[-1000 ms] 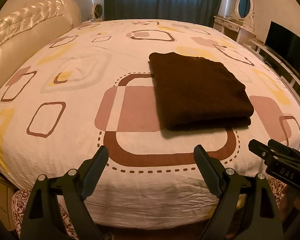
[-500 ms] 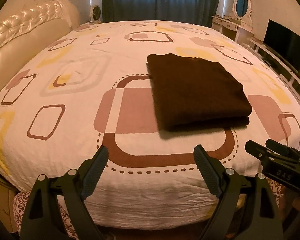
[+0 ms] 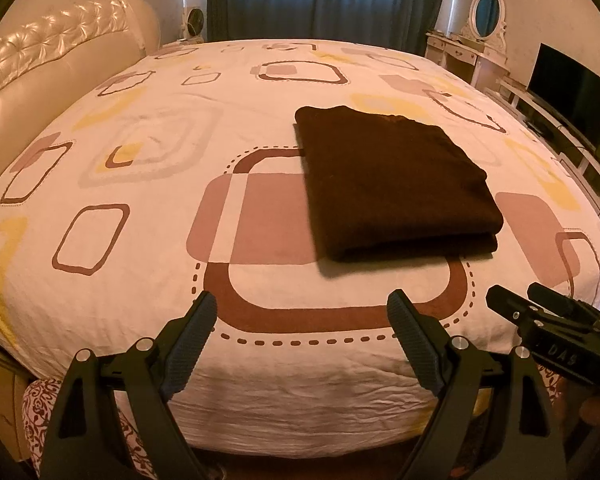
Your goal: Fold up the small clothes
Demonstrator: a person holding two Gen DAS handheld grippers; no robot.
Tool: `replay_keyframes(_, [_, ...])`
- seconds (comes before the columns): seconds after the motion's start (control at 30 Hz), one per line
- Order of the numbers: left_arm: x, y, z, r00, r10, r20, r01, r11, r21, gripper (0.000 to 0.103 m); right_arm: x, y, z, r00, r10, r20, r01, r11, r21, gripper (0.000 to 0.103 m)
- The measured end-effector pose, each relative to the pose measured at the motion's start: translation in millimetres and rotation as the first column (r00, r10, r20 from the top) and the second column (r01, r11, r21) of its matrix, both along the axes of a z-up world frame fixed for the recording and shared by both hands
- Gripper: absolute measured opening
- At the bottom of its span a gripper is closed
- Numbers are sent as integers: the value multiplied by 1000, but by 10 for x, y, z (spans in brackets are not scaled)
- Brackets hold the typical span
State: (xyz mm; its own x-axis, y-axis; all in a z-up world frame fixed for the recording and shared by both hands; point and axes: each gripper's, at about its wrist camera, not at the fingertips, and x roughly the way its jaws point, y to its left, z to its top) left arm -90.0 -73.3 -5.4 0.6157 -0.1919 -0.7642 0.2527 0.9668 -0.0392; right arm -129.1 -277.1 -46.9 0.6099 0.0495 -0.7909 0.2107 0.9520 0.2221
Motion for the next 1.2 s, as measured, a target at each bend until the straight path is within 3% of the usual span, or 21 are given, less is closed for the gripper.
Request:
replay_keyframes(0.73, [-7, -7, 8, 1000, -1, 2, 1, 1000, -4, 86, -4, 27, -24, 1000, 11, -12, -11, 1000, 6, 84])
replay_keyframes(0.9, [11, -12, 19, 1000, 8, -11, -8, 1000, -28, 89, 6, 10, -23, 1000, 13, -12, -13, 1000, 8, 84])
replay_keyframes(1.07, [46, 40, 165, 1000, -7, 28, 9, 997, -77, 90, 14, 8, -19, 1000, 19, -12, -18, 1000, 23, 84])
replay_keyframes(1.2, [334, 275, 406, 994, 80, 80, -70, 989, -127, 90, 85, -75, 116, 999, 33, 10, -34, 997, 76, 84])
